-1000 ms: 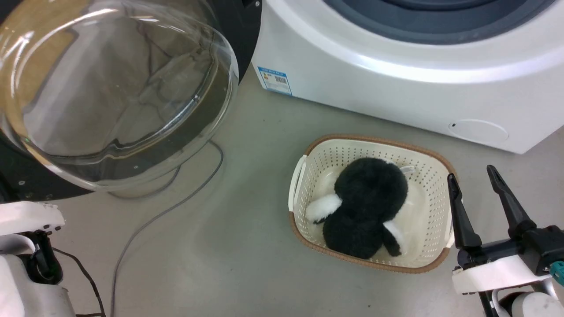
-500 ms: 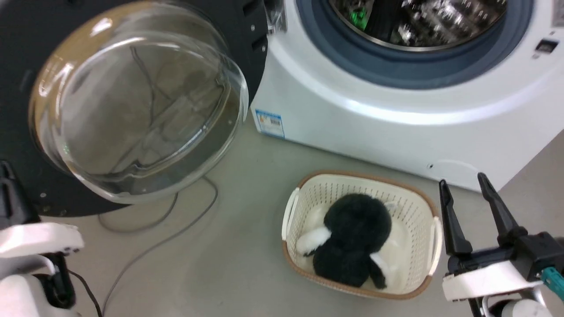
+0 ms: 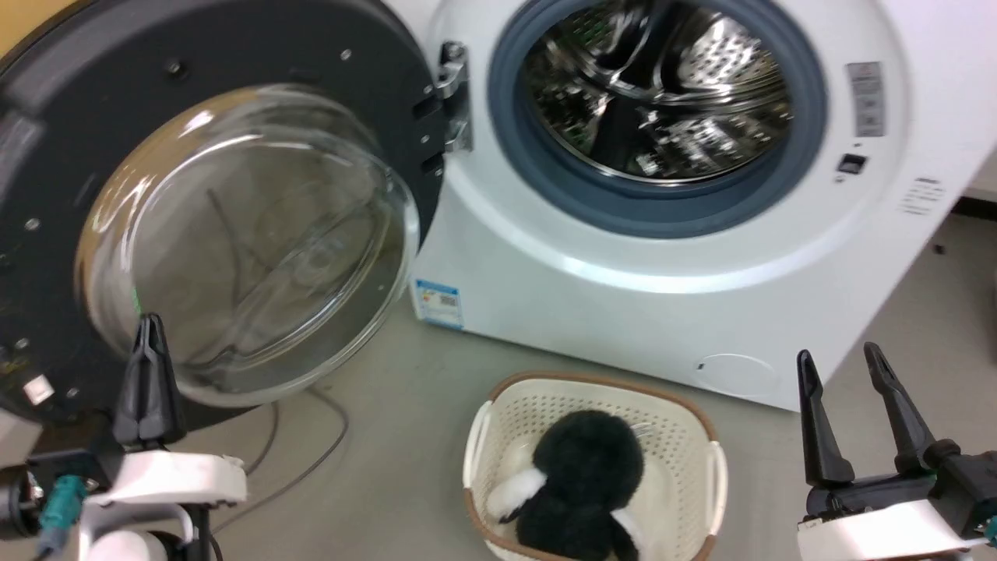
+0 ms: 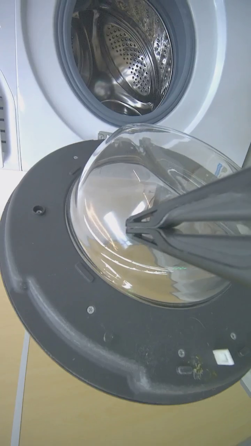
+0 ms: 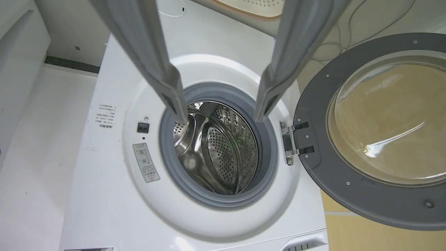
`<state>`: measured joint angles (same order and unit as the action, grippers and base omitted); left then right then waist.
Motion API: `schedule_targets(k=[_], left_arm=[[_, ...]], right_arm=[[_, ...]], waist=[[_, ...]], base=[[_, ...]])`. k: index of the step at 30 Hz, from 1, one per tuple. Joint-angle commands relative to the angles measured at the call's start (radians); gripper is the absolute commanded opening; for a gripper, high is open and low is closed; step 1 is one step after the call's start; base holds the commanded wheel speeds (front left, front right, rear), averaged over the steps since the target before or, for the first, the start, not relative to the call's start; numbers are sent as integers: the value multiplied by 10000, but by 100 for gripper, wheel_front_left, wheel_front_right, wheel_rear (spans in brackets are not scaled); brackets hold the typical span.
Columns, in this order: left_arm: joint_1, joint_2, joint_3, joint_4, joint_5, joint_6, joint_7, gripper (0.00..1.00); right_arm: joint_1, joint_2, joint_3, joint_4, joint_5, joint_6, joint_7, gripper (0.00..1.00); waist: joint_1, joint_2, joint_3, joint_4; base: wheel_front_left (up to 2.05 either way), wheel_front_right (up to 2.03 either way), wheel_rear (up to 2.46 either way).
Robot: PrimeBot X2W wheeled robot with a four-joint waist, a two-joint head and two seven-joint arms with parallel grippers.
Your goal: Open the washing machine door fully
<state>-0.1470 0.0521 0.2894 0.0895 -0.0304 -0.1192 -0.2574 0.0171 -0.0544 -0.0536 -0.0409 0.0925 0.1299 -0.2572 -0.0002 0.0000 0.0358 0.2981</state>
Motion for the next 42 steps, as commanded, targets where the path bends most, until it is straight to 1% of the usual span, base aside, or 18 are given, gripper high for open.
schedule_targets(k=[1,3,4,5,10,18,26,28,33,34,42], left_arm=[[289,-9,-252,-119,-46,-61,-44,0],[389,-11,-373,-164,-90,-50,-44,0],[468,-13,-492,-245,-131,-35,-44,42],[547,-14,-632,-360,-201,-27,-44,100],[1025,-16,-1425,-437,-344,-49,-44,100],[1411,-17,-2179,-291,-667,-45,-44,100],[1790,-17,-2442,-227,-763,224,-44,100],[1841,-18,-2498,-207,-607,258,-44,100],[1868,-18,-2565,-203,-601,433,-44,100],[1751,-29,-2552,-209,-610,386,1,0],[1739,-32,-2561,-232,-581,398,94,0]], right_arm=[[150,39,-25,-118,81,8,-46,100],[180,39,-24,-142,90,8,-46,100],[210,39,-25,-167,93,8,-46,100],[237,40,-34,-194,95,8,-46,100],[405,40,-173,-230,133,8,-46,100],[632,40,-289,-167,262,8,-46,100],[872,41,-203,-35,430,8,-46,100],[925,41,-178,-4,462,8,-46,100],[943,41,-109,79,498,8,-46,100],[828,10,-117,60,489,0,1,0],[780,9,-95,74,448,0,90,0]], waist=[[2,0,-273,-397],[2,0,-313,-498],[2,0,-344,-594],[2,0,-368,-691],[2,0,-479,-1137],[2,0,-528,-1875],[2,0,-573,-2525],[2,0,-565,-2601],[2,0,-530,-2696],[2,0,-529,-2697],[2,0,-518,-2716]], base=[[0,0,0],[0,0,0],[0,0,0],[0,0,0],[0,0,0],[0,0,0],[0,0,0],[0,0,0],[0,0,0],[0,0,0],[0,0,0]])
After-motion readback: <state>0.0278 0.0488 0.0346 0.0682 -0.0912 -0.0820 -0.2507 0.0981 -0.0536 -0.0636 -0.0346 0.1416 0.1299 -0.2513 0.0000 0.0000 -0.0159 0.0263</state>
